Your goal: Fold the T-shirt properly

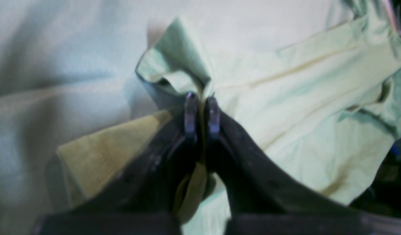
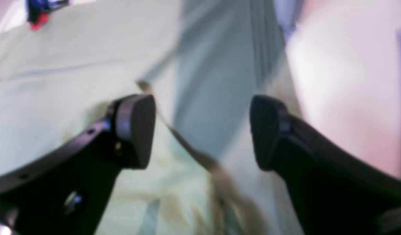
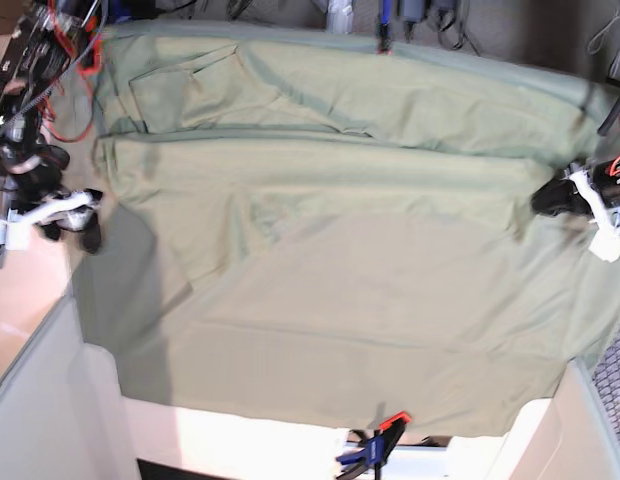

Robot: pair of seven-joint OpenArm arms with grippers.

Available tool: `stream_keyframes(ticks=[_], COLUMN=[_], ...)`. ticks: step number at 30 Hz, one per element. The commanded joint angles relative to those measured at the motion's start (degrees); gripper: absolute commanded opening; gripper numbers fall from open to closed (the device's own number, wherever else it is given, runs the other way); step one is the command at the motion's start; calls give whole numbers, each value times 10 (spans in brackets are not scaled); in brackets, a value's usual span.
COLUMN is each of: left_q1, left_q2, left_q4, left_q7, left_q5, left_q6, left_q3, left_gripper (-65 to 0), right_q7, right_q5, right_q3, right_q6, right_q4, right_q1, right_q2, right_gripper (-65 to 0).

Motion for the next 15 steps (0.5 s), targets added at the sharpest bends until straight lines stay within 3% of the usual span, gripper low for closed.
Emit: stream_keyframes(ticks=[1, 6, 10, 15], left_q1=[-7, -7, -7, -8], left_q2=[-13, -13, -13, -13], left_q4=[7, 7, 7, 7], left_q7=[-7, -5, -4, -5], left_q5=[-10, -9, -10, -12], left_q6=[-6, -6, -6, -6], left_q3=[-6, -6, -6, -6], left_gripper=[-650, -650, -650, -650], right_q7=[18, 80, 109, 110], right_q5=[-12, -114, -118, -115], right_q3=[-15, -96, -116, -116], right_q6=[0, -3, -3, 21], right_q4=[-14, -199, -339, -374], right_q1=[29, 130, 189, 199], right_q2=[-1, -29, -40, -63], right_gripper=[-207, -207, -207, -207])
